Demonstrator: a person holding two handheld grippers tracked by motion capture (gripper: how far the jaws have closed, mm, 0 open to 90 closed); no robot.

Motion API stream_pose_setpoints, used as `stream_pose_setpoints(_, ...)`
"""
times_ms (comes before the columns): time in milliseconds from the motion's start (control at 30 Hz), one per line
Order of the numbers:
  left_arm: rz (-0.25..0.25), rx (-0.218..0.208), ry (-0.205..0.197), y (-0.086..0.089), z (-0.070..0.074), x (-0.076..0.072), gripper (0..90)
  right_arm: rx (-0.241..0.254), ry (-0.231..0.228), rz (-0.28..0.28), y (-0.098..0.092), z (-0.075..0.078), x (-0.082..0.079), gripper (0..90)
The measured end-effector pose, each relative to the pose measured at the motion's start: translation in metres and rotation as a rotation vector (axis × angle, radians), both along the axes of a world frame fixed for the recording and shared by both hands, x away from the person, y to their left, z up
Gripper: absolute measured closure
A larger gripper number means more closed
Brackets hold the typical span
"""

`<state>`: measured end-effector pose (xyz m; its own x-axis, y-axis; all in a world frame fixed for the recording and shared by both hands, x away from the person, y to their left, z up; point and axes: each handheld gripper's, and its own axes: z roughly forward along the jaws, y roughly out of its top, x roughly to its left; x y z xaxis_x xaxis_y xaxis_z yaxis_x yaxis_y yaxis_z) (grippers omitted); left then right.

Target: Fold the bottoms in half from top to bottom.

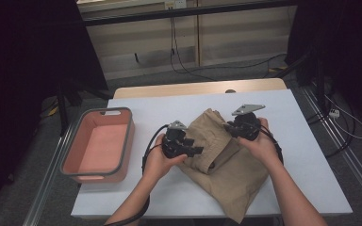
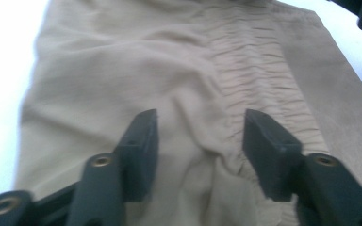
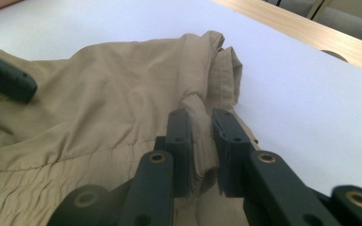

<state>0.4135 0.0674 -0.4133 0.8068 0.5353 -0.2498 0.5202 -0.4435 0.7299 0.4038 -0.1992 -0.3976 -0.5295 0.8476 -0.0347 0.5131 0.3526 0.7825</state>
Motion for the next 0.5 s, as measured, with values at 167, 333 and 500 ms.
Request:
stream_pose_setpoints(167,0.045,-0.012,-0.026,0.013,0.008,0.005,32.5,0.003,-0.009,0.000,-0.008,0.001,-0.011,78.6)
stream_pose_setpoints(333,0.087,-0.013,-0.049,0.026,0.013,0.009,29.4,0.029,-0.007,0.002,-0.017,-0.003,-0.023,78.7)
stream_pose_setpoints(500,0.114,-0.008,-0.060,0.034,0.015,0.013,27.0,0.066,0.002,-0.010,-0.026,-0.012,-0.034,78.7)
